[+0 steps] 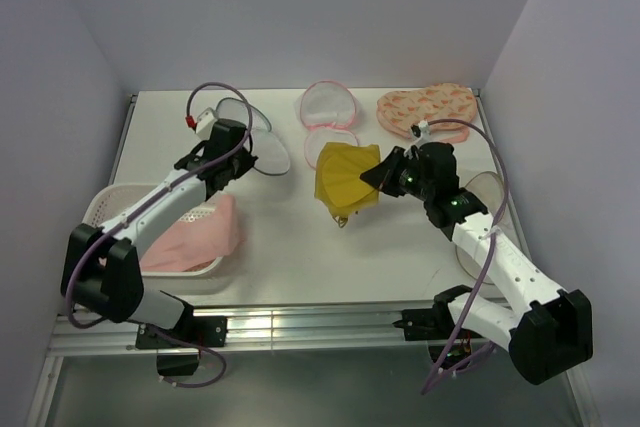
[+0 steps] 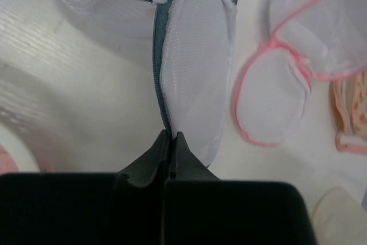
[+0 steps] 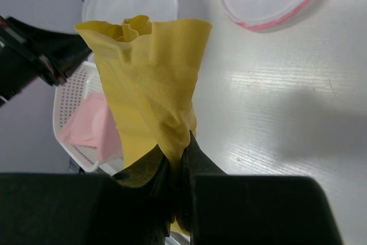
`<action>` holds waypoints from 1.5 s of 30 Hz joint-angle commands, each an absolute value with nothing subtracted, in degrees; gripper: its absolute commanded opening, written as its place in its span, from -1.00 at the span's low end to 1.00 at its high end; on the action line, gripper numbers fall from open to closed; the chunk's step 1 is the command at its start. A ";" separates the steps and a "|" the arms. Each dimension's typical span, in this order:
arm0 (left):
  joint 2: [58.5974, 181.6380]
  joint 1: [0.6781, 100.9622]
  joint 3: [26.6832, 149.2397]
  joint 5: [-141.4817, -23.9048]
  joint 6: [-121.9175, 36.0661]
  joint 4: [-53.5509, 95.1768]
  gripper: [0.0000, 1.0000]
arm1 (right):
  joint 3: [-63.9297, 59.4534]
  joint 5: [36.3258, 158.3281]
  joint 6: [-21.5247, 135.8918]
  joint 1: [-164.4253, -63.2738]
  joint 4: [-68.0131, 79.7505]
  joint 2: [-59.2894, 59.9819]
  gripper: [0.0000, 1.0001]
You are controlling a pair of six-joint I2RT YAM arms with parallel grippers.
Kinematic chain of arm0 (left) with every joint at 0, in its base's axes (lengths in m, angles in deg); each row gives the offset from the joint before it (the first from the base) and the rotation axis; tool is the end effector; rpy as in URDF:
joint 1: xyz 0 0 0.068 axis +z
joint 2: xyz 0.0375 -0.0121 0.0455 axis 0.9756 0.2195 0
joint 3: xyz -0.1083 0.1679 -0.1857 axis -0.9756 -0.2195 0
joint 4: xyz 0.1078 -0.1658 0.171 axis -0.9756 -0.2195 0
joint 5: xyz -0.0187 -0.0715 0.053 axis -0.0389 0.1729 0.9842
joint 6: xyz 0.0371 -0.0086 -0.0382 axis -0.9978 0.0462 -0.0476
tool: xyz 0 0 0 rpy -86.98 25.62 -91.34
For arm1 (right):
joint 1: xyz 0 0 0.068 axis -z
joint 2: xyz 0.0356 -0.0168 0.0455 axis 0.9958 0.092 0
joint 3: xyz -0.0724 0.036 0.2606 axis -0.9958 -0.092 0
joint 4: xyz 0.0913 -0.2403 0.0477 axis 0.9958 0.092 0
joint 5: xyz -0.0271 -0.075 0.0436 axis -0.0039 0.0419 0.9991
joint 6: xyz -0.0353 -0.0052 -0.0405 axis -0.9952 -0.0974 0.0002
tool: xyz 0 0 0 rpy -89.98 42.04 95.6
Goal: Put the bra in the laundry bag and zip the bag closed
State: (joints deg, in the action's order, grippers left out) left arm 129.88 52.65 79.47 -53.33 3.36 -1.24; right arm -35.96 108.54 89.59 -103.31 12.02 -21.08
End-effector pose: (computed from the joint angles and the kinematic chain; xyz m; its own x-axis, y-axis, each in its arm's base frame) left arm 0.3035 -0.1253 0.2717 -0.4419 -0.6664 -0.6005 -0.4327 0.7448 -0.5080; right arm 0.2202 0.0863 0.2792 -0.6713 0.4055 -0.6204 -0.2012 0.7059 0.6792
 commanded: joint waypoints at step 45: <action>108.52 42.34 61.76 -97.19 -4.41 -4.75 -1.00 | -36.31 102.88 88.95 -115.92 -3.78 -1.99 -1.00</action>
